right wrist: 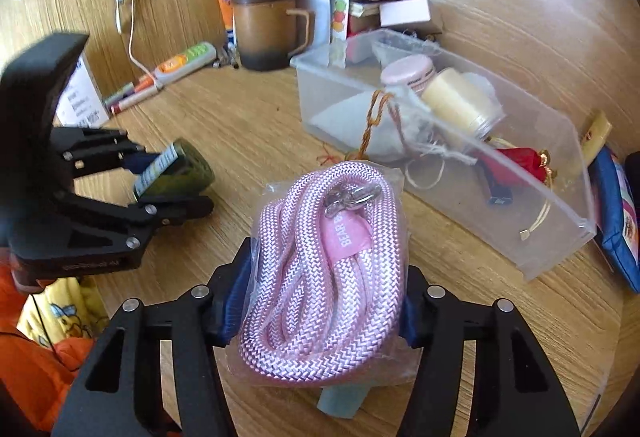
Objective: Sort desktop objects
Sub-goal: 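Grasp the green pump bottle with the left gripper while the right grasps the bagged pink rope, then carry the green bottle and pink rope bag over the clear bin with both grippers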
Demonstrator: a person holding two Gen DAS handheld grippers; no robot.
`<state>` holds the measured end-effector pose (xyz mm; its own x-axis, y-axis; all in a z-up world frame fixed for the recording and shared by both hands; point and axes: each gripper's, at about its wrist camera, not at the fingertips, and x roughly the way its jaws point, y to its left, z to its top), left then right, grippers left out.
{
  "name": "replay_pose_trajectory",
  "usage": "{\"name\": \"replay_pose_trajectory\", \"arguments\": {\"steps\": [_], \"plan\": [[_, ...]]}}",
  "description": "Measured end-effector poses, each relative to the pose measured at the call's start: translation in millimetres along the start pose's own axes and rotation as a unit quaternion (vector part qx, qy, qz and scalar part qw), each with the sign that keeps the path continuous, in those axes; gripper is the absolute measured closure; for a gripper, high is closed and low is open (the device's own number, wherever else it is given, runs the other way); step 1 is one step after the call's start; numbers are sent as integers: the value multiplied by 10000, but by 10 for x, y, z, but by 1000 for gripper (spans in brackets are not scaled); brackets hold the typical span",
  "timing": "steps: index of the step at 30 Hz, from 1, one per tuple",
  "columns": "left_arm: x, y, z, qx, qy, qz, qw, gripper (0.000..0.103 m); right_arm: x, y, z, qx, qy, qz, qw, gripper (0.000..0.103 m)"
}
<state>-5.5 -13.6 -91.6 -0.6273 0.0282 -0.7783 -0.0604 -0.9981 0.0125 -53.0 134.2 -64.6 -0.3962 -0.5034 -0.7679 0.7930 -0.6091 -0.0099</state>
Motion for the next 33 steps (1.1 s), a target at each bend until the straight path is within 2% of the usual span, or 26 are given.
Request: {"name": "replay_pose_trajectory", "arguments": {"steps": [10,24,30,33], "plan": [[-155,0,40,-32,-266,91,9996,62,-298,-169,85,319,-401,14,9987,48],[-520,-10,486,35,-1024,182,9946,62,-677,-497,151,758,-913,-253,9926,48],[-602,-68,723,189,-1225,102,9922,62,-840,-669,153,889,-1089,-464,9890,48],[-608,-72,840,191,-1268,-113,9917,62,-888,-764,173,967,-1130,-562,9873,48]]}}
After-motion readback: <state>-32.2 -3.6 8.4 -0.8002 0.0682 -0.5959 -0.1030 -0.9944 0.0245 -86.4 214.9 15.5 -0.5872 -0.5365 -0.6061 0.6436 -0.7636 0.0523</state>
